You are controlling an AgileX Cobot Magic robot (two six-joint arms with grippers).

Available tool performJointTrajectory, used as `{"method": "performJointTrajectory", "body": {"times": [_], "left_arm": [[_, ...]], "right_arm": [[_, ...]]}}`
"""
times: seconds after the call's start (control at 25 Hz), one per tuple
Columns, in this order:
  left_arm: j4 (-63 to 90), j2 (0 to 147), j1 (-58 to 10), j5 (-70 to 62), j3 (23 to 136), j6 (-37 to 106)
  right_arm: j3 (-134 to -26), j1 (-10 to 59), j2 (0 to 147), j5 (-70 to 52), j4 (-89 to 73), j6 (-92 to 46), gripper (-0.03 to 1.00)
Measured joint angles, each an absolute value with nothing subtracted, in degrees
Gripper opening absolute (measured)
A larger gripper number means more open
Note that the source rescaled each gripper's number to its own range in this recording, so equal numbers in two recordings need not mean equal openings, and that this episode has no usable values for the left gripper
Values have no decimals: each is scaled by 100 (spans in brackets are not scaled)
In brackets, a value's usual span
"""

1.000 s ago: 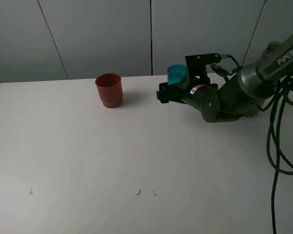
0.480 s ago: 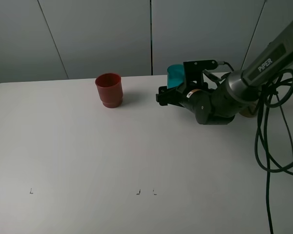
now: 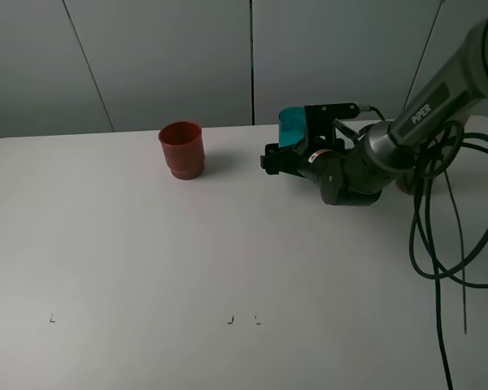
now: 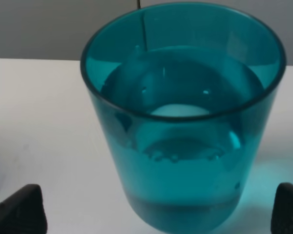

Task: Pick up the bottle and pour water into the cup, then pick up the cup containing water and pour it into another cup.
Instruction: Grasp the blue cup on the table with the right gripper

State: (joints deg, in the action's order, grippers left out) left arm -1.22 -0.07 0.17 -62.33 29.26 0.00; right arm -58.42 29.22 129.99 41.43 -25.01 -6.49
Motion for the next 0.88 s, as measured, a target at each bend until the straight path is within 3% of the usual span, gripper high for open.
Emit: {"method": "performJointTrajectory", "body": {"times": [0.88], "left_arm": [[-122,-7,17,-6233,2926,0]], "right_arm": [[-6440,2782,13515,4264,-2501,-601,98]]}}
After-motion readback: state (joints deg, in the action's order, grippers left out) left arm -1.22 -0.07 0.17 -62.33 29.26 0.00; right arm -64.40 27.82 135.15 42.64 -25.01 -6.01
